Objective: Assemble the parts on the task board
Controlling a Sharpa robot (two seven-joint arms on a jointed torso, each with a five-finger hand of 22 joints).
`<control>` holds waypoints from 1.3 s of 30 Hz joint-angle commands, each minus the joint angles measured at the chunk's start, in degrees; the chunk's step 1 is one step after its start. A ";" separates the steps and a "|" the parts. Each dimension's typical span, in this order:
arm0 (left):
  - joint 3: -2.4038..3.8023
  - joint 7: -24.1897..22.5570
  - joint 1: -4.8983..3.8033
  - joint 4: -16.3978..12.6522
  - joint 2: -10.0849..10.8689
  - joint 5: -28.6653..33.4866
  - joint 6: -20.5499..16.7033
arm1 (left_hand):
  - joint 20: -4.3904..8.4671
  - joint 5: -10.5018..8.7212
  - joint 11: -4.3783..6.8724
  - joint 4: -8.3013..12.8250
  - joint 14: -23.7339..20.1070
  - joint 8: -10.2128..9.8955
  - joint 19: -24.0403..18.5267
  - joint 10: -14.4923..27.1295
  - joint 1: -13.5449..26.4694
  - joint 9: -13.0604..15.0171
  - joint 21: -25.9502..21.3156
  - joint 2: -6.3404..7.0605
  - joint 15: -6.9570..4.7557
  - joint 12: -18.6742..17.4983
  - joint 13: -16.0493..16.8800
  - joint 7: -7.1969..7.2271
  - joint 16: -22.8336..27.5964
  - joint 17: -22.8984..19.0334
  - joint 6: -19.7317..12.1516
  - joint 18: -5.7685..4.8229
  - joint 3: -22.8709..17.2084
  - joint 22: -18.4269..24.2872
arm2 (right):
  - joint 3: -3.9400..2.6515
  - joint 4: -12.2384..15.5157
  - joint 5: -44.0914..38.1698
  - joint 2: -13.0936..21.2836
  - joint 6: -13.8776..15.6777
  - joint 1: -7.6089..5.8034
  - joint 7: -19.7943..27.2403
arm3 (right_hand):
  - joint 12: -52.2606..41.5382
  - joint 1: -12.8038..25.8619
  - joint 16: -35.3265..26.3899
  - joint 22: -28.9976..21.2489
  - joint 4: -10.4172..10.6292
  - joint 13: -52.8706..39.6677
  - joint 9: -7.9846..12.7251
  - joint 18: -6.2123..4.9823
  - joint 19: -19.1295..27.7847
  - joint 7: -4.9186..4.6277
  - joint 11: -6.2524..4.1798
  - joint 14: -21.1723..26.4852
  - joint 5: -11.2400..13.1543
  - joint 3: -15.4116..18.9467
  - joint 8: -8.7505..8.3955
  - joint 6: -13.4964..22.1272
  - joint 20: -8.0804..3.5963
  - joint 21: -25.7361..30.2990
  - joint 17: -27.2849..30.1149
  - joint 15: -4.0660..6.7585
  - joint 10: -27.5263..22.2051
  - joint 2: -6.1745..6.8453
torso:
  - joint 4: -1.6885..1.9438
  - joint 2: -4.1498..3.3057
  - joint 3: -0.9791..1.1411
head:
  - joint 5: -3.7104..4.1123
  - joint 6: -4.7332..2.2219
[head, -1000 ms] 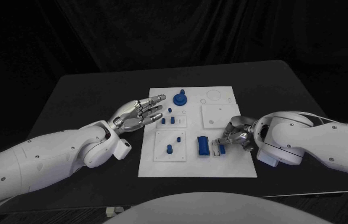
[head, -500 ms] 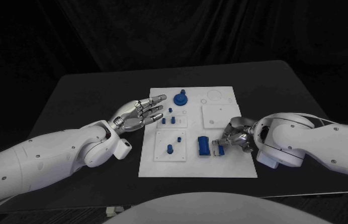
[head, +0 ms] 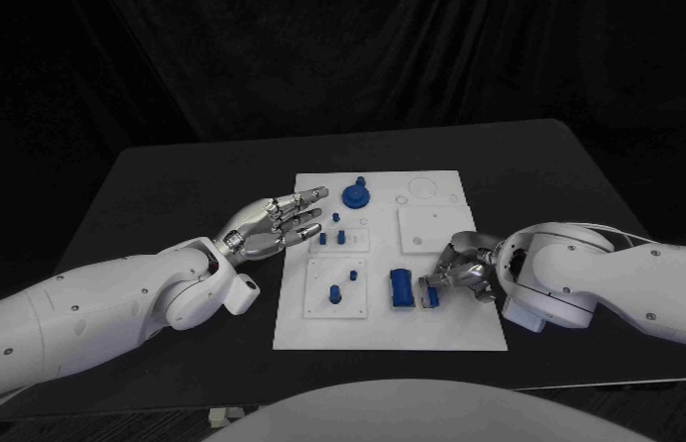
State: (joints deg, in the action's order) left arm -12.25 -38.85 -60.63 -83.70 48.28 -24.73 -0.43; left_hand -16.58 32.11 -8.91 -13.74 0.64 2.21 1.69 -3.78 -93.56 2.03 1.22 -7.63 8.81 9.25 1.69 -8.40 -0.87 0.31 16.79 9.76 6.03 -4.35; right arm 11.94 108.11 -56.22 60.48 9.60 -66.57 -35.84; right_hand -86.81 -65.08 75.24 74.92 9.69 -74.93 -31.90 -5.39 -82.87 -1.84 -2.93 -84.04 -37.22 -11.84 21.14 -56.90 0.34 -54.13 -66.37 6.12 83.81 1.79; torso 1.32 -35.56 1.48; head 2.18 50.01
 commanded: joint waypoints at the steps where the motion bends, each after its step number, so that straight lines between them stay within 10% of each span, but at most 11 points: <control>1: 0.06 -2.35 0.07 -0.10 -0.06 0.14 0.81 | -0.38 0.39 -0.39 0.23 -0.03 -0.29 0.12 -0.17 -0.50 -0.09 0.25 0.09 0.56 -0.19 -0.06 -1.15 -0.28 0.09 -0.39 -0.03 -0.02 -0.05 | 0.00 -0.11 0.00 -0.09 -0.39 0.17 -0.34 | 0.17 0.67 -0.35 4.70 0.37 -12.42 -0.02 -0.88 0.45 -0.05 0.23 -1.50 0.52 0.00 -0.01 0.48 -0.06 0.25 0.13 -0.02 4.64 -0.16 | 0.03 0.01 0.00 | 0.08 -0.01; 25: 0.06 -1.55 0.15 0.09 -0.20 0.14 1.53 | -0.42 0.42 -0.61 0.39 0.00 -0.28 0.22 -0.18 -0.59 -0.09 0.32 0.01 0.73 -0.18 -0.05 -1.24 -0.32 0.10 -0.43 -0.14 -0.18 -0.17 | 0.00 0.04 -0.38 -0.25 0.72 0.27 -0.17 | 0.36 1.99 -0.79 4.44 1.93 -12.26 -0.11 -0.95 0.33 -0.24 0.41 -1.57 5.76 0.37 -0.22 0.96 0.07 1.19 0.44 -0.16 4.58 -0.14 | 0.03 -0.02 0.01 | -0.08 -0.01; 39: 0.06 -1.33 0.32 0.12 -0.20 0.14 1.74 | -0.42 0.42 -0.61 0.39 0.00 -0.28 0.22 -0.18 -0.59 -0.09 0.32 0.01 0.73 -0.18 -0.05 -1.24 -0.32 0.10 -0.43 -0.14 -0.18 -0.17 | 0.00 -0.25 -0.75 -0.35 0.13 0.28 -0.27 | 0.32 3.34 -1.02 4.42 3.88 -12.27 0.22 -0.95 -0.05 -0.54 0.70 -1.69 17.45 3.08 -0.70 0.88 0.29 1.87 0.45 -0.40 4.62 0.58 | 0.04 -0.01 0.01 | -0.14 -0.01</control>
State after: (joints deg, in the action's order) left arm -12.25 -38.85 -60.40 -83.50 48.19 -24.74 0.65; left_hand -16.79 32.34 -9.11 -13.59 0.64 2.21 1.90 -3.99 -93.56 2.03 1.22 -7.63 9.22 9.25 1.69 -8.40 -0.87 0.36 16.79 9.76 5.88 -4.47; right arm 11.95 107.81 -56.52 60.17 9.73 -66.44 -35.85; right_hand -86.59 -62.16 74.56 74.90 13.53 -74.91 -31.75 -5.39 -82.79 -2.14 -2.75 -84.04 -20.42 -9.07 20.67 -56.00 0.41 -52.55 -65.96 6.12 84.03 2.35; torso 1.33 -35.57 1.48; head 2.02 50.00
